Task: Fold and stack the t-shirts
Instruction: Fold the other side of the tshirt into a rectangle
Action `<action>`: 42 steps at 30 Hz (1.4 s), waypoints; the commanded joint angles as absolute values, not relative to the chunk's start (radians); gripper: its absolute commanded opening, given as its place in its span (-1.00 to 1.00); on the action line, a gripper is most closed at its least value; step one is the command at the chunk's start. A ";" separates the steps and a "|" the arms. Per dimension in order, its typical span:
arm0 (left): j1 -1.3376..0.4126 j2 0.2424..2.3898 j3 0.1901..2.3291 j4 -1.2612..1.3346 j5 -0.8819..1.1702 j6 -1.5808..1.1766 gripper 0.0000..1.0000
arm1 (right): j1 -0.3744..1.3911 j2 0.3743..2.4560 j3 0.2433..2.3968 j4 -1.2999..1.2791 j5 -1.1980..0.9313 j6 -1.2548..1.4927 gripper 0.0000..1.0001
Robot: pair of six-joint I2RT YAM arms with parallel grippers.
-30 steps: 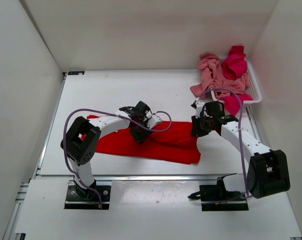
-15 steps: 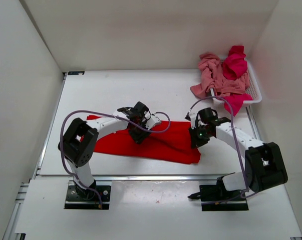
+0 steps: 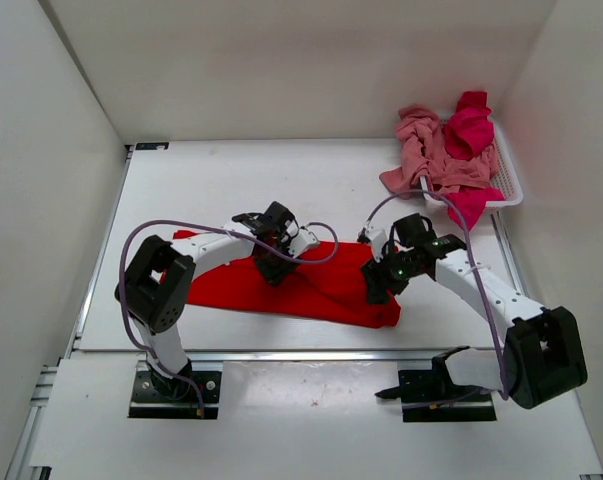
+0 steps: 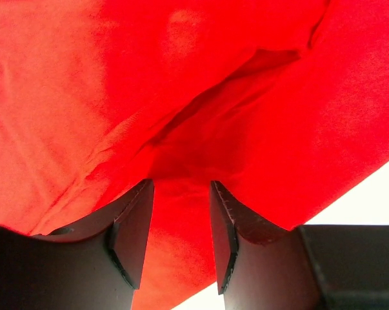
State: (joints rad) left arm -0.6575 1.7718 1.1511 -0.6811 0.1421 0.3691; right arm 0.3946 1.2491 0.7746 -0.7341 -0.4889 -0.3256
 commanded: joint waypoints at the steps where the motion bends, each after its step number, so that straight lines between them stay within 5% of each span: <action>1: -0.638 1.697 1.143 -0.692 0.129 0.388 0.02 | 0.377 1.244 0.897 -0.666 -0.549 -0.347 0.12; 7: -0.604 1.669 1.135 -0.693 0.120 0.387 0.02 | 0.428 1.463 0.960 -0.566 -0.560 -0.189 0.19; 17: -0.601 1.634 1.095 -0.686 0.104 0.391 0.02 | 0.426 1.486 0.870 -0.565 -0.551 -0.209 0.17; 28: -0.584 1.605 1.085 -0.686 0.097 0.408 0.01 | 0.497 1.480 0.861 -0.545 -0.577 -0.207 -0.99; 36: -0.594 1.578 1.077 -0.687 0.089 0.419 0.04 | 0.655 1.462 0.943 -0.557 -0.543 -0.371 -1.00; 42: -0.571 1.575 1.092 -0.686 0.086 0.407 0.04 | 0.612 1.541 1.035 -0.448 -0.466 -0.423 -1.00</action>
State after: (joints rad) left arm -0.5831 1.6199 1.0843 -0.6949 0.0902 0.4038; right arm 0.6327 1.5135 0.9539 -0.5579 -0.5060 -0.3492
